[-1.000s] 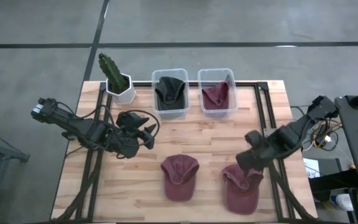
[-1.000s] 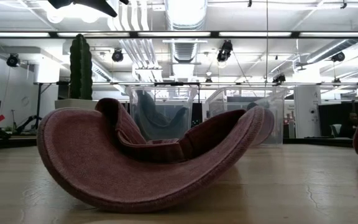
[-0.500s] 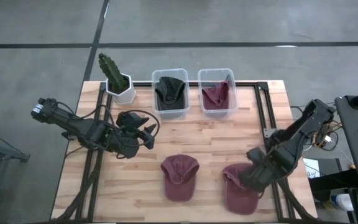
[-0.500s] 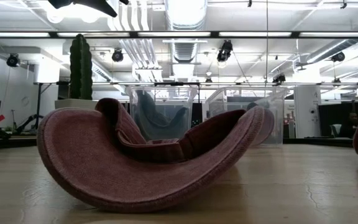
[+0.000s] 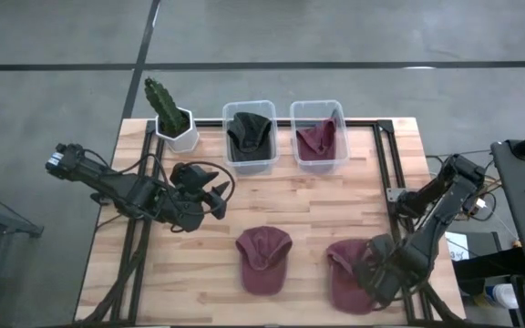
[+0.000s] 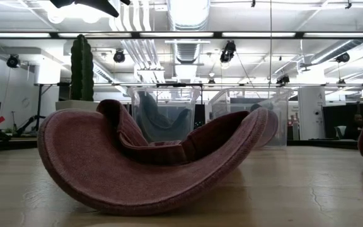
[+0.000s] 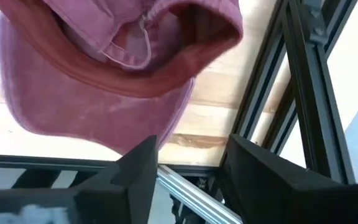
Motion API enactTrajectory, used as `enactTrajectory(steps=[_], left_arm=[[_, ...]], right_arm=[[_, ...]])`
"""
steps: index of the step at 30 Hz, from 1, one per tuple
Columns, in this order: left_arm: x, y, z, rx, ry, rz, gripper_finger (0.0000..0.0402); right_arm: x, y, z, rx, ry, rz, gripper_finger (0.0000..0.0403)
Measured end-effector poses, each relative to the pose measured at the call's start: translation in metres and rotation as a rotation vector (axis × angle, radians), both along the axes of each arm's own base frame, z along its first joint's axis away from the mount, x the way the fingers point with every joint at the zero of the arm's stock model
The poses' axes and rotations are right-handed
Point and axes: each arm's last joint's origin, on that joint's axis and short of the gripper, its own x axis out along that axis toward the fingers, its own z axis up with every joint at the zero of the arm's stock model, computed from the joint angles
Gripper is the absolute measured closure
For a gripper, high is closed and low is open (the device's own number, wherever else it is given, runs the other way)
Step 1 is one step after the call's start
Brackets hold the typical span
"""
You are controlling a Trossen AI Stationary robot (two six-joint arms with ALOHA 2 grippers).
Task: Pick & Place hat
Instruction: Put the right red cap into the right transparent bin
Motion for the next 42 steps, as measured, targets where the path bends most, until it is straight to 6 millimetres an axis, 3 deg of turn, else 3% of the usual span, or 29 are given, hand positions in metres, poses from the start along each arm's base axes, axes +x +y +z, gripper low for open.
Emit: enactTrajectory(steps=[6,14,33,42], left_arm=[[0.0,0.0,0.0,-0.007,0.003,-0.007,0.0202],[0.0,-0.001,0.0,-0.015,0.008,-0.017,0.0202],[0.001,-0.002,-0.001,-0.047,0.023,-0.05,0.0202],[0.001,-0.002,-0.001,-0.049,0.021,-0.048,0.0202]], right_arm=[[0.006,0.007,-0.016,-0.017,0.026,-0.004,0.0188],[0.008,0.013,-0.049,0.0,0.026,-0.006,0.0187],[-0.007,0.004,-0.106,0.075,-0.013,0.011,0.0188],[-0.006,-0.002,-0.117,0.042,-0.069,0.003,0.0188]])
